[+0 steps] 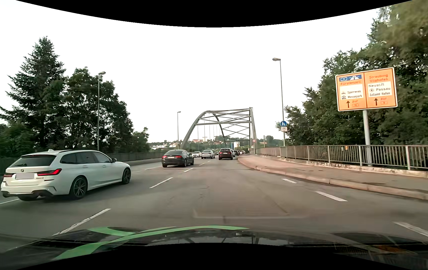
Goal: Follow the waypoints while adhering to traffic rules and regulations
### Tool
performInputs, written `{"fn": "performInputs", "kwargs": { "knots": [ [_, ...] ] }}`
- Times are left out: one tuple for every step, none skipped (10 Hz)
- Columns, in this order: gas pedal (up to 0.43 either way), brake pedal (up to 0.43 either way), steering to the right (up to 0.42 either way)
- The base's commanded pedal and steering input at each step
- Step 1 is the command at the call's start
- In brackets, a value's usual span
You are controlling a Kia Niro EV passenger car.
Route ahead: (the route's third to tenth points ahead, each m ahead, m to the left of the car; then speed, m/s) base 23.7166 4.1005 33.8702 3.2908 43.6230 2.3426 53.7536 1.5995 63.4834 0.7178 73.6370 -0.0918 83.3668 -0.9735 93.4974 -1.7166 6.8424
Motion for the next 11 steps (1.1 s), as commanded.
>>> {"fn": "performInputs", "kwargs": {
  "knots": [
    [0.177, 0.0, -0.045],
    [0.177, 0.0, -0.038],
    [0.177, 0.0, -0.034],
    [0.177, 0.0, -0.025],
    [0.177, 0.0, -0.021],
    [0.177, 0.0, -0.012],
    [0.177, 0.0, -0.008],
    [0.177, 0.0, -0.006],
    [0.177, 0.0, -0.006],
    [0.177, 0.0, -0.006],
    [0.177, 0.0, -0.006]
  ]
}}
